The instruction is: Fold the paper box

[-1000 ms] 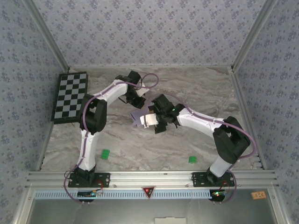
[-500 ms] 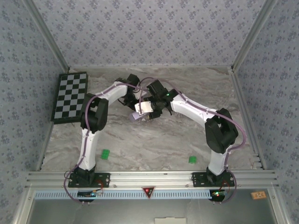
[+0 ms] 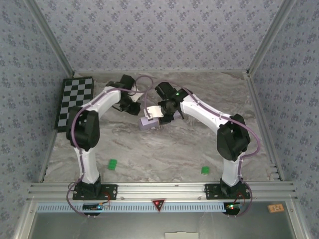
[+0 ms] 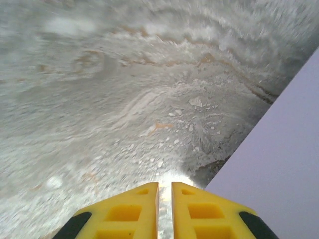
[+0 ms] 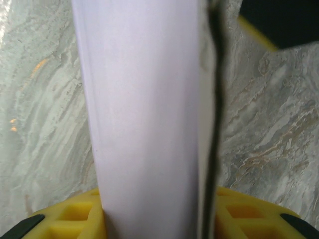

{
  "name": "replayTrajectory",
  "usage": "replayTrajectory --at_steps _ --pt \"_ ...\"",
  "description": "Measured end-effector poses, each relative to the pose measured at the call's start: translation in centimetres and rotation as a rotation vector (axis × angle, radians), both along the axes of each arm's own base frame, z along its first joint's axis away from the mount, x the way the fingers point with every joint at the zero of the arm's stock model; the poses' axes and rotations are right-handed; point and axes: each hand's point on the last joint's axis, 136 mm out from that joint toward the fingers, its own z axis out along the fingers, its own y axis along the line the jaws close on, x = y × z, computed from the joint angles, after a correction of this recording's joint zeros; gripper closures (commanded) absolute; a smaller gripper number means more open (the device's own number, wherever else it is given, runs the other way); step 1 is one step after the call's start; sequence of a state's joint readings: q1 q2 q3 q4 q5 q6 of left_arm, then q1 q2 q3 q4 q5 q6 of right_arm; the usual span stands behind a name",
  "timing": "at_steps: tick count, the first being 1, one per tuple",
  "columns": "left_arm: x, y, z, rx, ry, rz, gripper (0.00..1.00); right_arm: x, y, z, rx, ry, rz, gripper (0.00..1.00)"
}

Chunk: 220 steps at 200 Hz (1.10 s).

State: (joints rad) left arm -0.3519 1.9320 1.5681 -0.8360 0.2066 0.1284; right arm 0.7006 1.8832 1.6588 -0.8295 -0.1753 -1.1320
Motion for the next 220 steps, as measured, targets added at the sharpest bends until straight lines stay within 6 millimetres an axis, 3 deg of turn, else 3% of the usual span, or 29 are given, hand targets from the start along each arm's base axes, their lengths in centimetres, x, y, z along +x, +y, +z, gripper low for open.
replayTrajectory --at_steps 40,73,109,140,191,220 --pt "-1.0 1.9 5.4 -0.071 -0.103 0.112 0.76 -0.7 -0.2 2.7 0.014 0.099 -0.160 0.60" --pt "-3.0 2.6 7.9 -0.108 -0.142 0.162 0.72 -3.3 -0.5 1.9 -0.042 0.231 -0.269 0.60" --pt "-5.3 3.6 8.8 -0.124 -0.159 0.212 0.67 -6.1 -0.5 -0.3 -0.140 0.331 -0.322 0.59" --pt "-6.8 4.2 9.2 -0.132 -0.170 0.240 0.63 -6.7 -0.4 -0.9 -0.157 0.347 -0.342 0.57" --pt "-8.1 4.0 8.8 -0.175 -0.134 0.264 0.43 -6.6 -0.7 -1.6 -0.169 0.357 -0.373 0.36" --pt "-8.9 3.0 10.0 -0.253 -0.139 0.247 0.37 -6.3 -0.8 -1.5 -0.158 0.361 -0.387 0.25"
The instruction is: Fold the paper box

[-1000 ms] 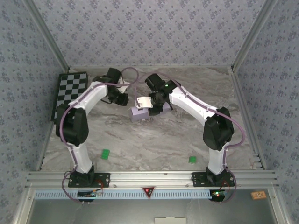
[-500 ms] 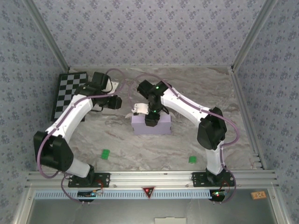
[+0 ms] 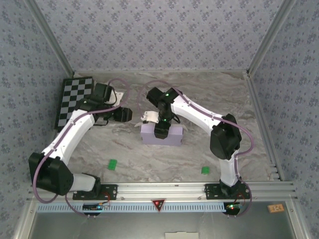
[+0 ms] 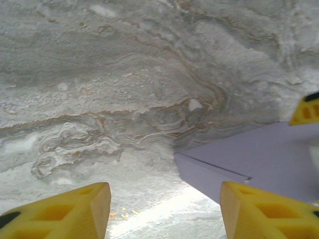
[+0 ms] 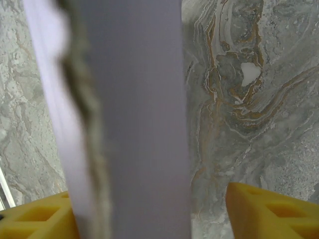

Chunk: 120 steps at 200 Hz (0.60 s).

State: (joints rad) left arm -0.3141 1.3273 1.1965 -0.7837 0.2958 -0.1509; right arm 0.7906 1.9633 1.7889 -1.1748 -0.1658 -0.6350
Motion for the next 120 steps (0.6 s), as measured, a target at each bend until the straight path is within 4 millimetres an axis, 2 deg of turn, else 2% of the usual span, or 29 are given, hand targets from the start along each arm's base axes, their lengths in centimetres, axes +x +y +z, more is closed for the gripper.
replayTrajectory --at_steps 31,85,120 --pt "-0.8 -0.9 1.4 -0.070 -0.017 -0.035 0.30 0.5 -0.2 1.3 0.042 -0.016 -0.022 0.22" --pt "-2.1 -2.3 1.4 -0.143 0.006 -0.092 0.26 1.7 -0.9 6.5 0.216 -0.079 -0.131 0.22" --pt "-2.8 -3.5 1.0 -0.146 0.023 -0.136 0.25 1.8 -3.4 8.4 0.296 -0.079 -0.340 0.26"
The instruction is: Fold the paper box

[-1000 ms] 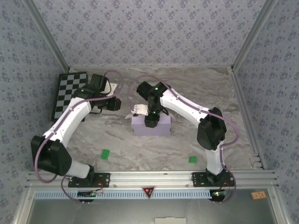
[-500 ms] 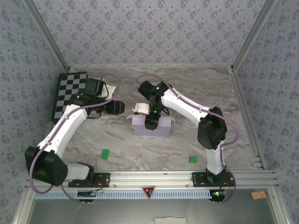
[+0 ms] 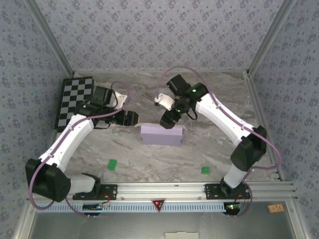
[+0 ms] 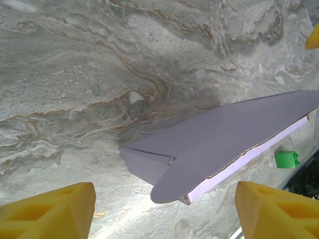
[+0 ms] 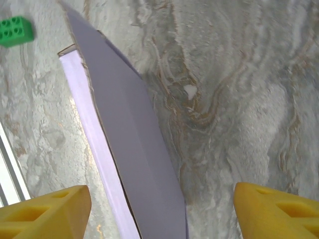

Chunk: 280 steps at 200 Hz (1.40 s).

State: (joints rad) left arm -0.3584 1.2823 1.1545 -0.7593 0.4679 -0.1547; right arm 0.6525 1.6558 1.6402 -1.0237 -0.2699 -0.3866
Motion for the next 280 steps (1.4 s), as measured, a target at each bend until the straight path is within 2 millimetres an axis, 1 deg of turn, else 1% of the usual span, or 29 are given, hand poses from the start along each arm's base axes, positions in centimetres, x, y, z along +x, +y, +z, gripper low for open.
replayTrajectory --at_steps 31,57,81,98,126,147,154,182,207,247,280 --pt "-0.7 -1.3 -1.5 0.026 0.051 -0.051 0.25 -0.4 -3.4 0.4 0.048 0.052 -0.231 0.30" --pt "-1.2 -1.6 -2.7 0.061 0.097 -0.072 0.25 -2.1 -6.4 0.1 0.092 0.110 -0.422 0.30" --pt "-1.4 -1.4 -3.3 0.084 0.123 -0.068 0.27 -3.5 -8.1 -0.1 0.131 0.154 -0.544 0.33" --pt "-1.3 -1.4 -3.7 0.095 0.139 -0.065 0.27 -3.8 -8.8 -1.0 0.148 0.192 -0.612 0.35" --pt "-1.1 -1.5 -4.3 0.104 0.160 -0.065 0.28 -3.9 -9.1 -3.4 0.144 0.263 -0.681 0.38" --pt "-1.1 -1.7 -4.5 0.099 0.174 -0.069 0.33 -3.9 -9.0 -4.5 0.143 0.291 -0.701 0.41" --pt "-1.1 -1.8 -4.5 0.094 0.179 -0.070 0.35 -3.7 -8.9 -4.6 0.147 0.292 -0.703 0.43" --pt "-1.1 -2.4 -4.7 0.083 0.193 -0.081 0.49 -2.9 -8.1 -4.7 0.177 0.297 -0.696 0.50" --pt "-1.3 -2.7 -4.8 0.070 0.210 -0.089 0.57 -2.6 -7.6 -4.9 0.191 0.307 -0.694 0.55" --pt "-1.5 -3.1 -5.0 0.061 0.225 -0.102 0.65 -2.3 -7.3 -5.0 0.206 0.313 -0.694 0.62" --pt "-1.7 -3.4 -5.2 0.058 0.239 -0.112 0.69 -2.4 -7.3 -5.6 0.201 0.324 -0.698 0.69"
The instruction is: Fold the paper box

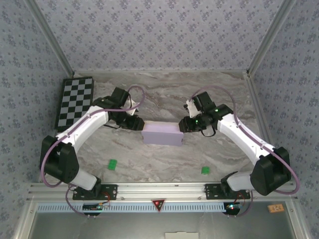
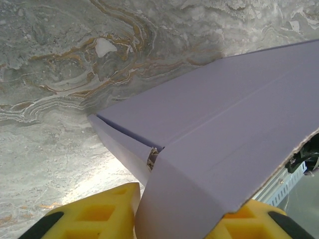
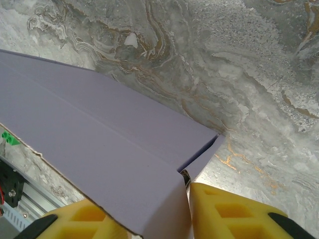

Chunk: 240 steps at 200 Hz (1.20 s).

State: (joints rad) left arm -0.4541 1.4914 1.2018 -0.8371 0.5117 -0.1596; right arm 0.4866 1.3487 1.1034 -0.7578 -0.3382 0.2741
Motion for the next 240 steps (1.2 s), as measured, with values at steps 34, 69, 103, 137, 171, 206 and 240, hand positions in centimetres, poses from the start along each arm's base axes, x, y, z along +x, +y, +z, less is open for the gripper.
replayTrajectory --at_steps 34,69,103,137,171,206,240 --pt "-0.1 -0.2 0.0 -0.010 0.006 -0.004 0.74 -0.1 0.0 -0.6 0.001 0.011 -0.005 0.75" --pt "0.0 -0.3 -0.2 -0.020 0.013 0.005 0.83 0.0 0.1 -0.6 0.016 0.006 -0.014 0.84" --pt "0.0 -0.2 -0.2 -0.038 0.006 0.018 0.90 0.2 0.1 -0.5 0.026 -0.010 -0.022 0.93" --pt "-0.3 0.1 -0.2 -0.041 -0.014 0.037 0.94 0.5 0.4 -0.4 0.012 -0.024 -0.018 0.96" --pt "-0.7 1.7 -0.2 -0.009 -0.040 0.092 0.92 1.8 1.9 -0.3 0.000 -0.041 0.004 0.97" --pt "-1.3 3.7 -0.1 0.037 -0.045 0.149 0.61 2.4 3.9 -0.3 0.001 -0.050 0.054 0.97" --pt "-1.7 6.0 0.4 0.136 -0.029 0.170 0.28 2.4 4.8 -0.1 -0.002 -0.064 0.096 0.96"
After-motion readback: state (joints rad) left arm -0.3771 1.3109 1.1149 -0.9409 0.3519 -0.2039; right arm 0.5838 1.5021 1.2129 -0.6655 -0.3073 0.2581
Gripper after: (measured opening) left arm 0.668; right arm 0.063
